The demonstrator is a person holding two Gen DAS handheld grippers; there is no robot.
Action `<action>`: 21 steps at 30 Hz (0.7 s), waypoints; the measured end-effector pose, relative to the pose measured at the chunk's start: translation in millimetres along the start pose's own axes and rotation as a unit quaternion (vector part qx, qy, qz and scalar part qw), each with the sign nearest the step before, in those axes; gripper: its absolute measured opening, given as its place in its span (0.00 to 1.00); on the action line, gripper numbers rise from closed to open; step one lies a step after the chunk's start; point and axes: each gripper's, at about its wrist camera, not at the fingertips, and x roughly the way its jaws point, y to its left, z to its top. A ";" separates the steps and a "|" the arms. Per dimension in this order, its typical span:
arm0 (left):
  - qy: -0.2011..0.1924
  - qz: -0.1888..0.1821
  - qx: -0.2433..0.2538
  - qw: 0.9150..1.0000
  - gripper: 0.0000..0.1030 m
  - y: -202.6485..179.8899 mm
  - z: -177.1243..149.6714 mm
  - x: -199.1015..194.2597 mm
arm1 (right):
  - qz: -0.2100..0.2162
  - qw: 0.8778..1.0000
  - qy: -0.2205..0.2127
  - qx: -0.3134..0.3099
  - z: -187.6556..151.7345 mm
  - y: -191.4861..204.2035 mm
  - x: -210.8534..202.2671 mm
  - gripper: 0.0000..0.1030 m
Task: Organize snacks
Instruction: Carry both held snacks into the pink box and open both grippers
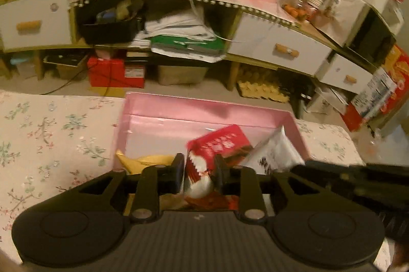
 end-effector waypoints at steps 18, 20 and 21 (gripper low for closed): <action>-0.006 0.005 -0.009 1.000 0.61 16.6 6.2 -29.4 | -0.021 1.000 -0.016 0.002 5.9 -0.3 -14.0 0.25; -0.005 0.007 -0.009 1.000 0.61 16.6 7.0 -35.9 | -0.026 1.000 -0.015 0.008 6.1 -1.9 -20.0 0.25; -0.004 0.009 -0.008 1.000 0.61 16.0 7.4 -39.3 | -0.029 0.999 -0.013 0.010 5.7 -2.2 -23.2 0.25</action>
